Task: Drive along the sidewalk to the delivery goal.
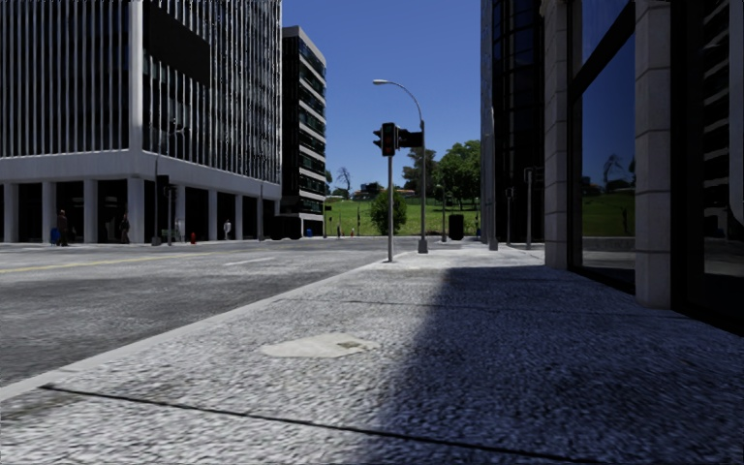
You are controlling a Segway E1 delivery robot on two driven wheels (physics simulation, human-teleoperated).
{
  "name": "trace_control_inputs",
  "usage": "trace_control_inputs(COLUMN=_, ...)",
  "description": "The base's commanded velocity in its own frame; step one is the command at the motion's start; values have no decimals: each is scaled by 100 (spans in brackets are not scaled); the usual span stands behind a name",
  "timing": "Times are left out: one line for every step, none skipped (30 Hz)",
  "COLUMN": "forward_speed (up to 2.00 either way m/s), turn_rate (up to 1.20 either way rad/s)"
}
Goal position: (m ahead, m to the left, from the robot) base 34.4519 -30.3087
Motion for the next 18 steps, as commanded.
trace_control_inputs(forward_speed=200, turn_rate=-23)
trace_control_inputs(forward_speed=200, turn_rate=-27)
trace_control_inputs(forward_speed=200, turn_rate=-27)
trace_control_inputs(forward_speed=200, turn_rate=-28)
trace_control_inputs(forward_speed=200, turn_rate=-29)
trace_control_inputs(forward_speed=200, turn_rate=-29)
trace_control_inputs(forward_speed=200, turn_rate=-29)
trace_control_inputs(forward_speed=200, turn_rate=-29)
trace_control_inputs(forward_speed=200, turn_rate=-29)
trace_control_inputs(forward_speed=200, turn_rate=-29)
trace_control_inputs(forward_speed=200, turn_rate=-29)
trace_control_inputs(forward_speed=200, turn_rate=-29)
trace_control_inputs(forward_speed=200, turn_rate=-30)
trace_control_inputs(forward_speed=200, turn_rate=-30)
trace_control_inputs(forward_speed=200, turn_rate=-30)
trace_control_inputs(forward_speed=200, turn_rate=-30)
trace_control_inputs(forward_speed=200, turn_rate=-30)
trace_control_inputs(forward_speed=200, turn_rate=-30)
